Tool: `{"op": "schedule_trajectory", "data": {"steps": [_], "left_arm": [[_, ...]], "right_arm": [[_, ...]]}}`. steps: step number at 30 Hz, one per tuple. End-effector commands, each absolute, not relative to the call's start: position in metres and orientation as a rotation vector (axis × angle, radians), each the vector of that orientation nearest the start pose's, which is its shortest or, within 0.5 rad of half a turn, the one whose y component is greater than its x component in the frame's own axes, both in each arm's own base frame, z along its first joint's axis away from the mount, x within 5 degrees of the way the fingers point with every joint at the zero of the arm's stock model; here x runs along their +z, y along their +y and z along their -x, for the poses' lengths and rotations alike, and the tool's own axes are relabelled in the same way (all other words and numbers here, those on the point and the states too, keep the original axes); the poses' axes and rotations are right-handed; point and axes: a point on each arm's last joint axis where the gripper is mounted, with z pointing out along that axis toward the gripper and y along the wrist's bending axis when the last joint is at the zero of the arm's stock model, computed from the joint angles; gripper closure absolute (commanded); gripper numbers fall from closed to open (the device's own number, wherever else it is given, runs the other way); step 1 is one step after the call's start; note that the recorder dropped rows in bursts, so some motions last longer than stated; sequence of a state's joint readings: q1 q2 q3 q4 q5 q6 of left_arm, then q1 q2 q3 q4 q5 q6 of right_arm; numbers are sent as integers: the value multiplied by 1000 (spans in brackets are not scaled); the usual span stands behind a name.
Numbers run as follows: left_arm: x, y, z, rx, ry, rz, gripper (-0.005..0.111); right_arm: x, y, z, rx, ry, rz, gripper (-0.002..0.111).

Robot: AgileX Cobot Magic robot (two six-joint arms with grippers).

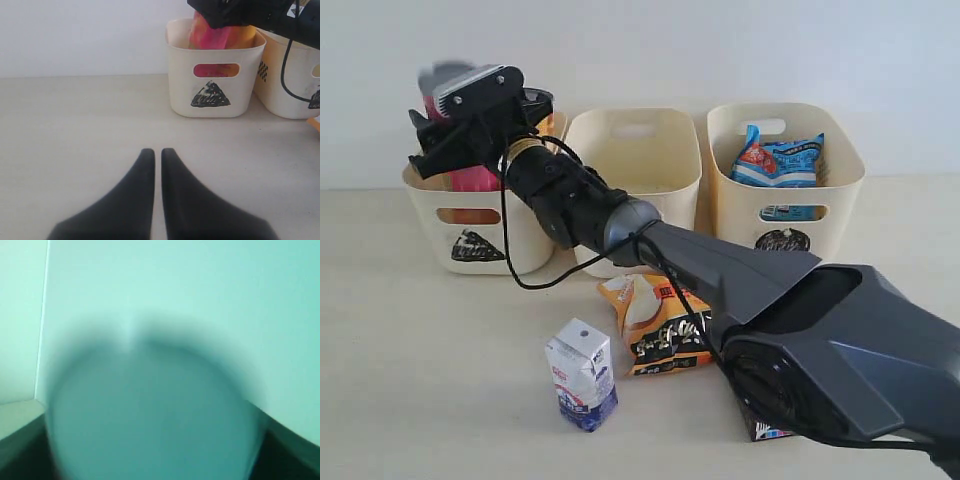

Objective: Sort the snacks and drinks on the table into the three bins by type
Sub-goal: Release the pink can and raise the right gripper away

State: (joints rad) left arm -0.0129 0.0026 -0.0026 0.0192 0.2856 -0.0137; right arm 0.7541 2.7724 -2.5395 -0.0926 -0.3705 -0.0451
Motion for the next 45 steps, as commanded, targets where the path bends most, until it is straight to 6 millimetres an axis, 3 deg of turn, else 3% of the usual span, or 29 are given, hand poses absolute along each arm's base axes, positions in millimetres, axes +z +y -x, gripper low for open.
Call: {"op": "schedule_trajectory", "data": {"steps": [1, 7, 12, 15, 18, 19, 23, 33, 41, 45], "left_arm": [[188, 0, -55, 1, 1762, -10, 103], [188, 0, -55, 1, 1760, -10, 103], [188, 0, -55, 1, 1760, -10, 103], [188, 0, -55, 1, 1760, -10, 103], [188, 0, -55, 1, 1760, -10, 103], [188, 0, -55, 1, 1760, -10, 103], [188, 0, -55, 1, 1762, -10, 103], [188, 0, -55, 1, 1762, -10, 103], [188, 0, -55, 1, 1762, -10, 103], [188, 0, -55, 1, 1762, -10, 103]], "right_arm": [[203, 422, -449, 545, 1202, 597, 30], [226, 420, -447, 546, 1182, 587, 30], [266, 424, -432, 481, 1250, 685, 36], [289, 428, -415, 426, 1374, 788, 64], [310, 415, -401, 358, 1584, 889, 102], [314, 411, -398, 331, 1630, 921, 108], [329, 395, -385, 219, 1736, 1077, 108], [330, 370, -362, 99, 1987, 1337, 109], [360, 357, -339, 192, 2005, 1387, 109], [361, 348, -331, 189, 2052, 1397, 109]]}}
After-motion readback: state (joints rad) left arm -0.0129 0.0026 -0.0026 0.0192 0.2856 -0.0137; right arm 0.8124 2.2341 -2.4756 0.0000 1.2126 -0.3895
